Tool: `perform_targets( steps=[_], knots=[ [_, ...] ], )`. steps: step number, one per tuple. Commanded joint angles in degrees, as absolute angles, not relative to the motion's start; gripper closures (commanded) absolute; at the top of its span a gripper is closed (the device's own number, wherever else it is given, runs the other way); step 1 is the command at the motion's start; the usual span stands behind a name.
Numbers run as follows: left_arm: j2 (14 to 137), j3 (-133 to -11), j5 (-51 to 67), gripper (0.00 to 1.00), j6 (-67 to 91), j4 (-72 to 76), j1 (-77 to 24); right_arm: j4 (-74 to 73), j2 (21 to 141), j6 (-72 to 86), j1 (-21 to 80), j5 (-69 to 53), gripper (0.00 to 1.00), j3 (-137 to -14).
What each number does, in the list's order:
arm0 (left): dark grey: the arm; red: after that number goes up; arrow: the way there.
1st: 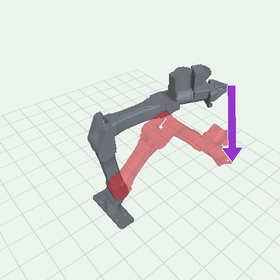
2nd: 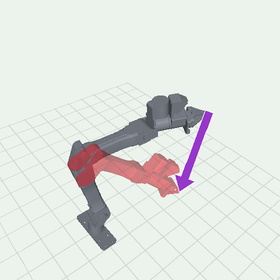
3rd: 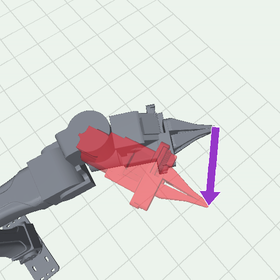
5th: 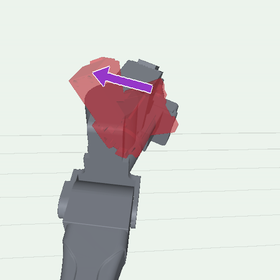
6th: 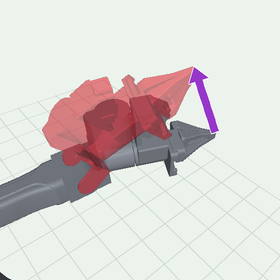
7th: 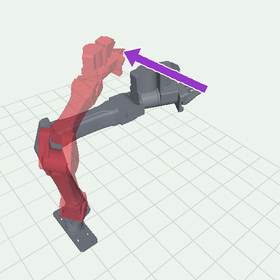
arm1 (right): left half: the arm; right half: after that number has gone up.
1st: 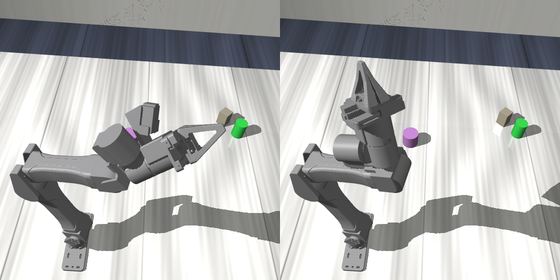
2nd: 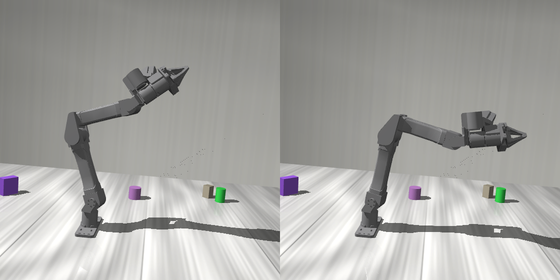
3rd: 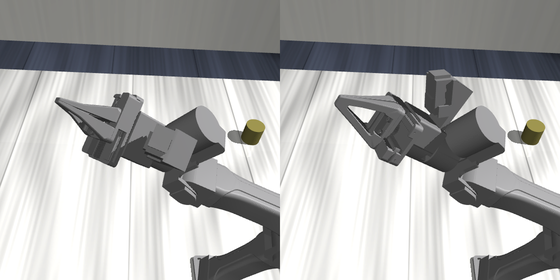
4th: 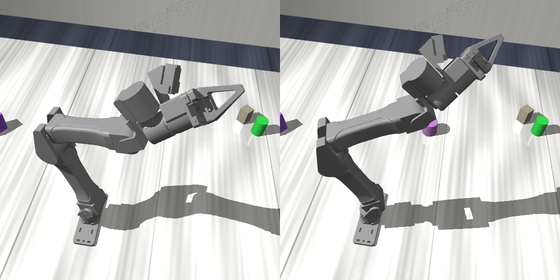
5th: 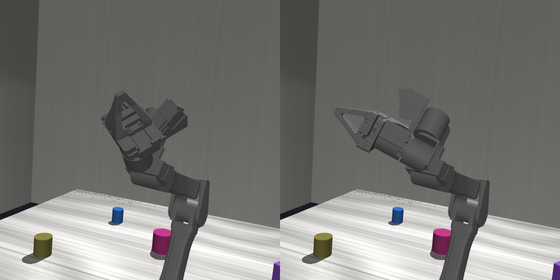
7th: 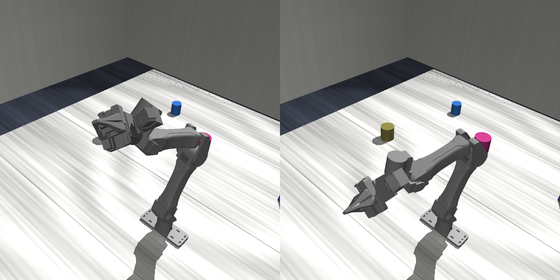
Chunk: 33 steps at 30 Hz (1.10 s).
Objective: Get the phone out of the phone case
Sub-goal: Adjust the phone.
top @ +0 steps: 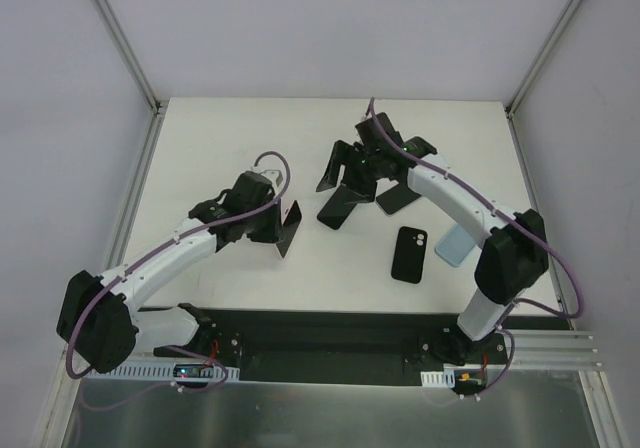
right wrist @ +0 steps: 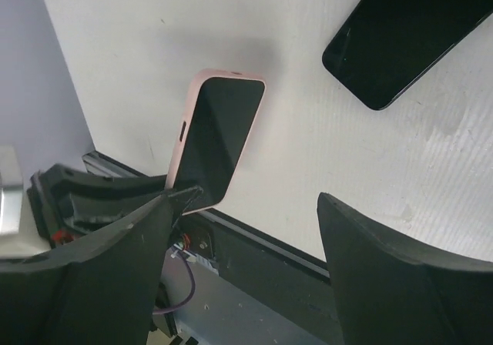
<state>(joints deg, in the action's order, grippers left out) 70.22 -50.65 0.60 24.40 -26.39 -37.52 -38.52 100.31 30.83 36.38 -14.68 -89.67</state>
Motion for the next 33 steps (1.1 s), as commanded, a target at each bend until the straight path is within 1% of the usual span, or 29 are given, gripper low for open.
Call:
perform_targets(
  steps=[1,2,4,5,8,10,11,15,19,20,21,23,24,25,26,27,31,33],
  knots=[
    [64.0,-47.0,21.0,1.00,29.7,-16.4,-29.4,-24.9,91.9,30.1,33.8,-21.0,0.23,-77.5],
    [62.3,-46.2,24.1,1.00,30.6,-13.7,-28.1,-15.7,89.0,30.5,33.7,-24.2,0.24,-74.6],
    [60.7,-43.3,29.2,1.00,33.8,-10.3,-25.2,-7.8,86.8,32.1,33.8,-26.8,0.24,-67.1],
    [59.2,-42.5,33.9,1.00,34.9,-8.8,-23.0,-2.4,86.0,33.4,33.8,-29.2,0.25,-65.4],
    [57.0,-40.6,40.1,1.00,38.8,-3.4,-19.6,3.3,85.8,35.4,34.3,-31.2,0.25,-61.1],
    [56.3,-40.3,42.3,1.00,41.1,-1.1,-18.5,6.7,85.5,36.6,34.5,-31.7,0.25,-58.9],
    [55.9,-40.2,43.1,1.00,42.4,-0.4,-17.8,10.9,85.3,38.2,34.6,-32.3,0.25,-57.1],
    [54.9,-39.0,48.0,1.00,47.0,5.1,-16.1,17.7,85.4,41.3,34.7,-34.2,0.25,-55.2],
    [54.8,-38.2,50.3,1.00,50.8,8.9,-15.3,23.7,86.0,44.1,35.1,-35.7,0.26,-54.7],
    [55.0,-38.1,50.4,1.00,52.1,10.4,-15.3,26.4,86.1,44.8,35.1,-36.1,0.28,-54.6],
    [54.8,-37.4,50.7,1.00,52.9,11.4,-15.3,27.5,86.2,45.3,35.1,-36.3,0.36,-54.8],
    [54.9,-36.0,51.6,1.00,55.6,15.1,-15.2,28.5,86.7,46.1,35.2,-36.9,0.46,-55.5],
    [55.0,-35.4,51.7,1.00,56.6,16.6,-15.2,28.7,86.9,46.3,35.3,-37.2,0.50,-55.8],
    [55.1,-34.9,52.0,1.00,57.6,17.9,-15.1,28.9,87.2,46.8,35.4,-37.4,0.57,-56.6],
    [55.5,-34.2,52.2,1.00,59.0,18.9,-15.1,29.4,87.5,46.8,35.6,-37.7,0.60,-56.7],
    [55.5,-33.8,52.5,1.00,59.8,21.2,-15.1,29.6,87.5,46.8,35.7,-37.7,0.67,-56.8],
    [55.3,-33.8,52.6,1.00,60.9,22.4,-14.9,32.3,87.5,47.7,35.9,-36.8,0.82,-55.7],
    [55.2,-33.5,53.5,1.00,63.2,26.2,-14.8,34.2,88.0,48.8,36.2,-36.9,0.82,-55.2]
  ],
)
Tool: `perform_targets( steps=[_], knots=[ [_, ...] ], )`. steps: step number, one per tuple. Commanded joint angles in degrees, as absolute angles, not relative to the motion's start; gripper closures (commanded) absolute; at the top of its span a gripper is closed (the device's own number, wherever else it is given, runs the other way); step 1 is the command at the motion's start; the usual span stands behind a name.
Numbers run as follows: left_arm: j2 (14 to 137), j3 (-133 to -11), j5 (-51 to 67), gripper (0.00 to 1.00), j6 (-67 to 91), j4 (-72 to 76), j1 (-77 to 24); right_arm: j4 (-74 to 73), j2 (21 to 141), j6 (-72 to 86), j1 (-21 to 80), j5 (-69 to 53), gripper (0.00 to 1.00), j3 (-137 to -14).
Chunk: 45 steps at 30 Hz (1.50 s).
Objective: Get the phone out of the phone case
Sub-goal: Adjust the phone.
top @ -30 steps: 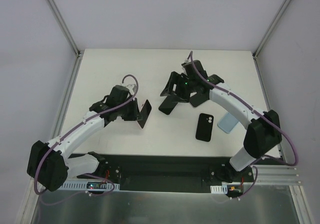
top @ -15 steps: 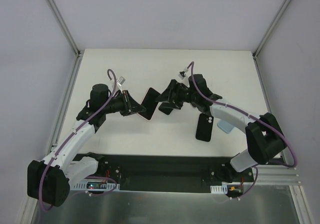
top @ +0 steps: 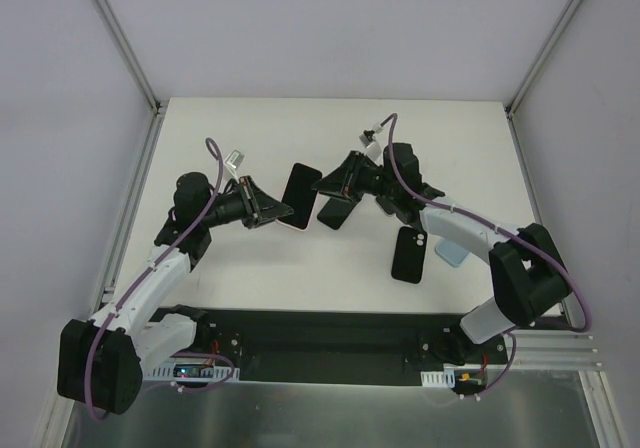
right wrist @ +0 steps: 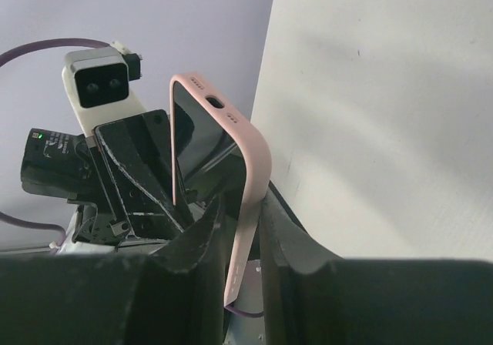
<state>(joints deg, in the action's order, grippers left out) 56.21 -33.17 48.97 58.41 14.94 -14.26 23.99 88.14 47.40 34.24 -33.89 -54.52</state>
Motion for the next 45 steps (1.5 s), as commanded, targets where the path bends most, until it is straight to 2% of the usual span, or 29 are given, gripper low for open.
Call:
perform_targets(
  steps=[1,2,3,6,8,10,11,12,14,24,26,27,28,30,32,35,37,39,41,43,44,45],
  knots=[
    [55.1,-33.4,53.8,1.00,64.1,27.1,-14.6,35.9,88.3,49.1,36.3,-37.1,0.80,-55.0],
    [55.1,-33.6,54.0,1.00,65.0,27.6,-14.6,36.9,89.2,49.4,36.4,-37.1,0.74,-54.8],
    [54.9,-33.7,54.1,1.00,65.3,27.9,-14.5,37.6,89.7,50.4,36.4,-37.1,0.59,-54.9],
    [54.4,-34.5,54.6,1.00,66.5,28.8,-14.2,41.8,91.9,53.0,36.6,-37.4,0.48,-54.8],
    [53.8,-35.0,54.8,1.00,67.2,29.3,-14.1,44.2,93.2,53.9,36.5,-37.4,0.48,-54.9],
    [53.5,-35.2,54.9,1.00,67.6,29.3,-13.8,46.7,93.7,55.1,36.6,-37.4,0.60,-54.9],
    [53.4,-35.2,55.1,1.00,67.7,29.3,-13.6,47.4,94.0,55.5,36.6,-37.1,0.68,-54.9],
    [53.3,-35.1,55.3,1.00,67.5,29.2,-13.6,47.6,94.0,55.6,36.6,-36.9,0.82,-54.9],
    [53.4,-34.5,55.3,1.00,67.2,29.0,-13.5,47.8,93.8,55.8,36.6,-36.5,0.97,-54.6],
    [53.4,-35.2,59.7,1.00,66.1,28.0,-12.3,46.2,93.5,54.1,35.8,-38.0,0.99,-53.7],
    [54.3,-36.0,60.5,0.75,65.9,27.6,-12.3,43.1,93.5,51.6,36.4,-39.9,0.99,-56.1],
    [54.5,-36.3,60.6,0.69,65.7,27.8,-12.2,40.2,93.5,50.6,37.1,-40.5,0.99,-56.9],
    [55.0,-36.9,60.9,0.57,65.8,28.1,-12.2,38.7,93.5,49.8,37.4,-41.4,0.99,-57.6],
    [55.7,-37.4,62.0,0.55,66.3,29.2,-12.3,36.7,93.5,48.3,38.1,-42.2,0.99,-59.1],
    [56.6,-37.7,63.0,0.56,67.2,31.5,-12.3,36.6,93.8,48.3,38.2,-42.7,0.99,-59.5],
    [57.2,-38.0,64.2,0.71,67.8,32.8,-12.3,36.6,94.1,48.6,38.2,-43.1,0.99,-59.8],
    [57.5,-37.6,64.8,0.69,68.4,33.6,-12.3,36.6,94.5,48.2,38.6,-44.1,0.99,-60.6],
    [57.7,-37.3,65.0,0.61,69.4,35.9,-12.3,36.0,95.4,48.0,39.2,-45.2,0.99,-62.0],
    [58.4,-36.2,65.3,0.59,72.4,41.0,-12.2,35.2,96.1,47.6,39.6,-46.1,0.99,-62.8],
    [59.0,-35.3,65.4,0.70,76.0,44.9,-12.3,35.1,97.0,47.8,40.0,-46.5,0.99,-63.3],
    [59.1,-35.0,65.2,0.82,77.0,46.3,-12.3,35.0,97.2,47.8,40.1,-46.6,0.99,-63.4],
    [59.2,-34.8,65.1,1.00,77.7,48.1,-12.3,34.9,97.5,47.8,40.0,-46.8,0.99,-63.4]
  ],
)
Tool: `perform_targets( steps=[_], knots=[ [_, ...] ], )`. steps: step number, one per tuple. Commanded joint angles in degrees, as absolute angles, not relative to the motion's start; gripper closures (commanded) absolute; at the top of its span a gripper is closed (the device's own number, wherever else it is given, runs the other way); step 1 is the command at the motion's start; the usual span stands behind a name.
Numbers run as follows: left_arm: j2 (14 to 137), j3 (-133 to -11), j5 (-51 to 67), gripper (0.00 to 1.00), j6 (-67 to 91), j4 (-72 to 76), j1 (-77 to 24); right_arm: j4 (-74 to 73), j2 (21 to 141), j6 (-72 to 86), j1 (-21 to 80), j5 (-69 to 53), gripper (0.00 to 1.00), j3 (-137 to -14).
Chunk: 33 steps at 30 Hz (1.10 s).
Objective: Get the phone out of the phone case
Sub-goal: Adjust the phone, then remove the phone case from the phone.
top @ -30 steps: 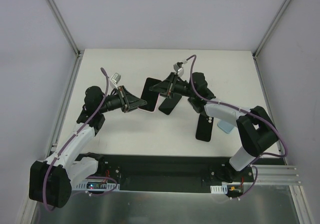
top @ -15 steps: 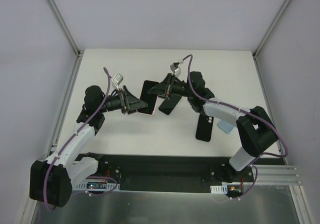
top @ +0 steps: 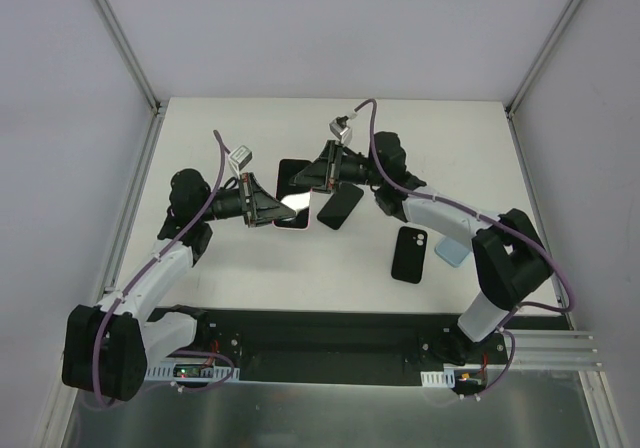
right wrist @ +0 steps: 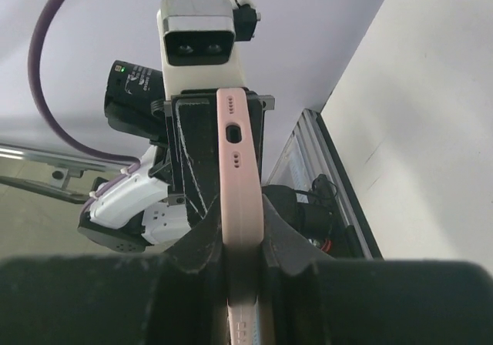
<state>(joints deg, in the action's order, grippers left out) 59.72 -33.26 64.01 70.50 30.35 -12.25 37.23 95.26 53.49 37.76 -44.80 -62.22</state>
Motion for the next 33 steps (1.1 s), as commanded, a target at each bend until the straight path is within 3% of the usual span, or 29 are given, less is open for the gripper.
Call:
perform_targets(
  steps=[1,4,5,8,9,17,33],
  knots=[
    [59.4,-34.7,65.1,1.00,78.2,48.1,-12.3,35.0,97.6,47.9,40.1,-46.8,0.99,-63.2],
    [58.6,-33.9,64.3,1.00,78.0,47.9,-12.2,34.1,97.6,47.6,39.6,-47.2,0.98,-63.2],
    [58.4,-33.8,64.2,1.00,77.9,47.6,-12.2,33.4,97.6,47.5,39.5,-47.3,0.83,-63.3],
    [57.7,-33.0,63.4,1.00,77.7,46.8,-12.2,32.7,96.2,48.1,37.4,-47.8,0.56,-61.5],
    [57.3,-32.8,63.1,1.00,77.7,46.6,-12.2,32.7,94.8,48.3,36.3,-47.7,0.53,-61.0],
    [56.5,-31.1,62.5,1.00,77.5,46.4,-12.2,34.5,90.0,51.5,32.7,-46.8,0.53,-59.8],
    [55.2,-31.6,62.7,1.00,77.0,46.2,-12.2,65.3,99.1,74.7,31.8,-45.0,0.56,-61.7]
  ],
)
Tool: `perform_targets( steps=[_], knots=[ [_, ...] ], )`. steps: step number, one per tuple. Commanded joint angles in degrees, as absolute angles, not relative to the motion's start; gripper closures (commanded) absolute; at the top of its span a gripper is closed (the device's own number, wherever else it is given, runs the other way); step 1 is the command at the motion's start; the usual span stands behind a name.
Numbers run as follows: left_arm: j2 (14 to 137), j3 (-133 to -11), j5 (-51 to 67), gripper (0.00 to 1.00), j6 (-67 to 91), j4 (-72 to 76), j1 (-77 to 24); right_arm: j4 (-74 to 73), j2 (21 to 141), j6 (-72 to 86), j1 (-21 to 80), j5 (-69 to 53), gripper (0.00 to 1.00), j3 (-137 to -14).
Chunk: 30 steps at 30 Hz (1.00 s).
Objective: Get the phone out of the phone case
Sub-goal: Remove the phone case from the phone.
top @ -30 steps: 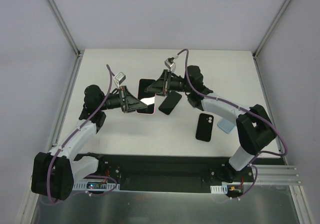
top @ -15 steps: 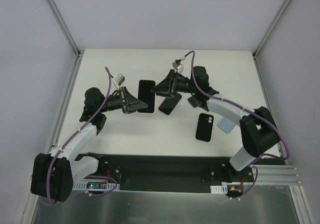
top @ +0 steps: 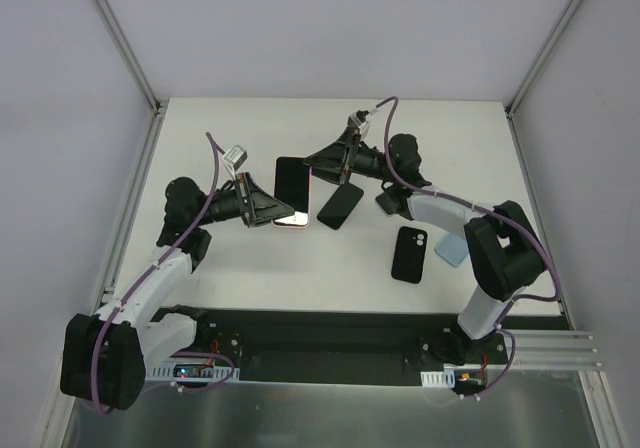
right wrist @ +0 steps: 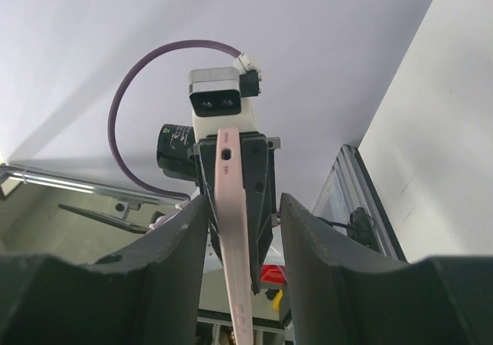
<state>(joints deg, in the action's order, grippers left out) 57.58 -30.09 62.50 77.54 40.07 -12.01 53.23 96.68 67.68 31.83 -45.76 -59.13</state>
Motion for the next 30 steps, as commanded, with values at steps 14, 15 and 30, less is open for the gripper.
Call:
perform_targets(
  steps=[14,15,30],
  knots=[
    [54.2,-31.5,62.6,1.00,76.6,45.7,-12.2,75.7,102.4,82.6,32.0,-41.4,0.76,-61.4],
    [54.2,-31.6,62.6,1.00,76.5,45.5,-12.2,75.8,102.5,82.7,32.0,-41.4,0.83,-61.4],
    [53.7,-32.3,63.0,1.00,72.2,43.9,-12.2,79.3,102.0,88.8,33.5,-41.0,0.99,-59.4]
  ],
)
